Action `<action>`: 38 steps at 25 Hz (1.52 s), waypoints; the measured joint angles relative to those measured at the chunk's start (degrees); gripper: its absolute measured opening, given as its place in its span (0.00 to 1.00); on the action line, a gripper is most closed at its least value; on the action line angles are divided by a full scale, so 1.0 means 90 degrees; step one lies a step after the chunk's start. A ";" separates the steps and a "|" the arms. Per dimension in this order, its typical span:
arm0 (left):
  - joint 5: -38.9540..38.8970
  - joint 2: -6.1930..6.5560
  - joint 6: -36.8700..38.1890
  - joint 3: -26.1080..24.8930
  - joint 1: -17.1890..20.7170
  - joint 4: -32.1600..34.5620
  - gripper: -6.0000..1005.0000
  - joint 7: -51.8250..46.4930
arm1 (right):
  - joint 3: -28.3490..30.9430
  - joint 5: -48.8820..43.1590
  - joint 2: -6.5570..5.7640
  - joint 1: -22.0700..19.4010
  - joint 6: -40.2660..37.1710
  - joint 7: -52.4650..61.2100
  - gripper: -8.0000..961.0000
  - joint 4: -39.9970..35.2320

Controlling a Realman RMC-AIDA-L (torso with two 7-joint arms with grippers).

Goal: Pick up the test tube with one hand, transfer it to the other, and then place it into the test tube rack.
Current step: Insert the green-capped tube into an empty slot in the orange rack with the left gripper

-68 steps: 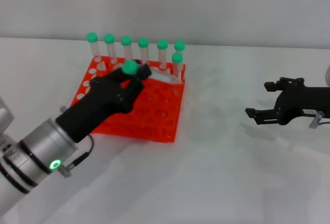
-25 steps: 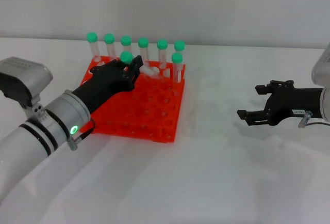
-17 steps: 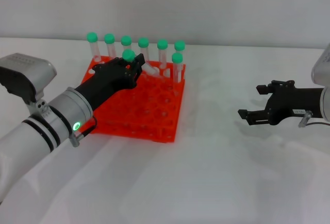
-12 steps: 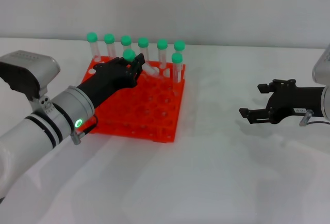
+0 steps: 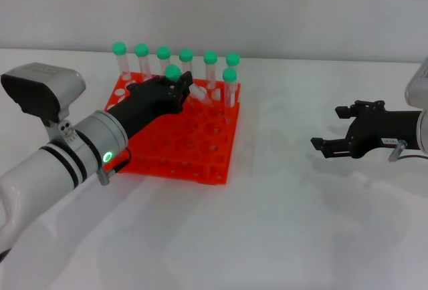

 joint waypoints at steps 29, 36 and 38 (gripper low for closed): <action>0.0348 0.0041 -0.0990 0.0180 -0.0708 0.0018 0.32 -0.0492 | -0.0011 0.0000 -0.0017 0.0061 -0.0173 -0.0062 0.89 0.0225; 0.0438 0.0049 -0.1013 0.0069 -0.0713 0.0010 0.46 -0.0340 | -0.0038 -0.0004 -0.0020 0.0089 -0.0251 -0.0064 0.89 0.0253; 0.0438 0.0050 -0.1052 -0.0086 -0.0720 -0.0017 0.49 -0.0267 | -0.0038 -0.0042 -0.0015 0.0103 -0.0273 -0.0064 0.89 0.0254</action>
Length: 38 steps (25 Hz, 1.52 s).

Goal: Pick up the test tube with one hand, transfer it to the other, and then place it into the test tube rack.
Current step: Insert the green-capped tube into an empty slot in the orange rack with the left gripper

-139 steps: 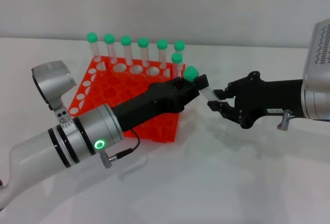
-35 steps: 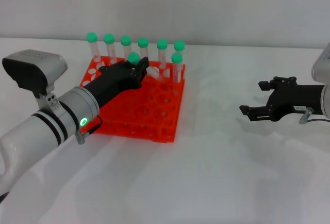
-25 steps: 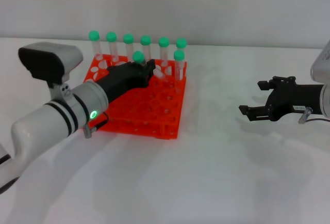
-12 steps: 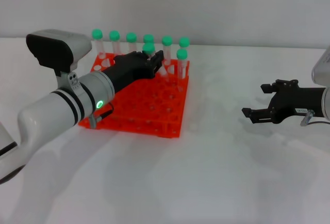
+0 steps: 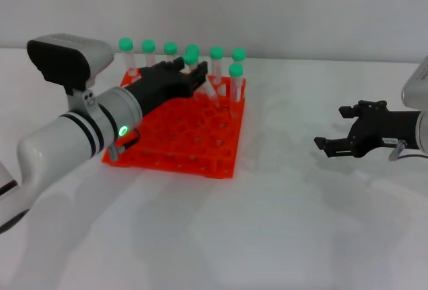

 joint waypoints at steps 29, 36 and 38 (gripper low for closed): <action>0.0646 -0.0031 -0.0362 0.0066 -0.0835 -0.0249 0.50 -0.0194 | -0.0003 -0.0015 0.0025 0.0070 -0.0150 -0.0005 0.89 0.0182; 0.0657 -0.0035 -0.0320 0.0224 -0.1061 -0.0366 0.50 -0.0177 | -0.0020 -0.0015 0.0025 0.0085 -0.0170 -0.0008 0.89 0.0186; 0.0657 -0.0041 -0.0226 0.0204 -0.0937 -0.0184 0.50 -0.0056 | -0.0020 -0.0011 0.0025 0.0070 -0.0173 -0.0009 0.89 0.0191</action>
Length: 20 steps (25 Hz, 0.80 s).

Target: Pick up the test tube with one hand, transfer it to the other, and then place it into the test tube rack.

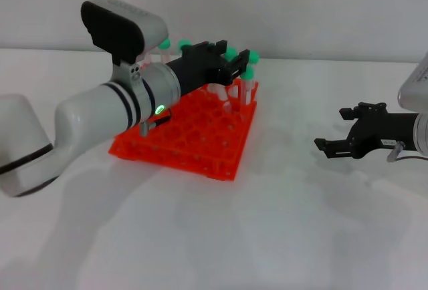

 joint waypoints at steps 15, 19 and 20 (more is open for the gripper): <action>-0.0330 -0.0018 0.1406 -0.0119 0.3222 0.2311 0.50 0.1209 | 0.0204 0.0009 -0.0022 -0.0199 0.0006 -0.0108 0.89 -0.0001; -0.1259 -0.0031 0.2898 -0.0129 0.3723 0.1484 0.50 0.2164 | 0.0530 0.0425 -0.0012 -0.0483 0.0023 -0.0531 0.89 -0.0070; -0.1456 -0.0036 0.3210 -0.0128 0.3791 0.1235 0.50 0.2352 | 0.0614 0.0641 -0.0019 -0.0576 0.0042 -0.0684 0.89 -0.0075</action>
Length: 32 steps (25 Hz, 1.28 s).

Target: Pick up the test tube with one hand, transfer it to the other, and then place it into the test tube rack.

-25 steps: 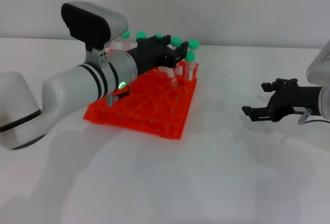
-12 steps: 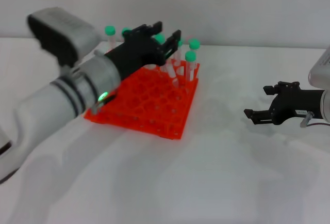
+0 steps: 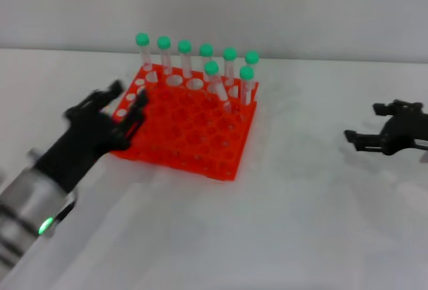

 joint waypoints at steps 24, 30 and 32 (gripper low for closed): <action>-0.2286 -0.0060 0.3979 0.0009 0.0982 -0.2575 0.50 0.2086 | 0.5120 0.2566 -0.0096 -0.1655 0.4538 -0.4845 0.89 0.3147; -0.2419 -0.0060 0.4073 0.0012 0.0927 -0.2579 0.50 0.2090 | 0.5508 0.2570 -0.0099 -0.1920 0.4823 -0.4870 0.89 0.3265; -0.2437 -0.0060 0.4076 0.0014 0.0914 -0.2575 0.50 0.2090 | 0.5604 0.2572 -0.0100 -0.1958 0.4903 -0.4937 0.89 0.3319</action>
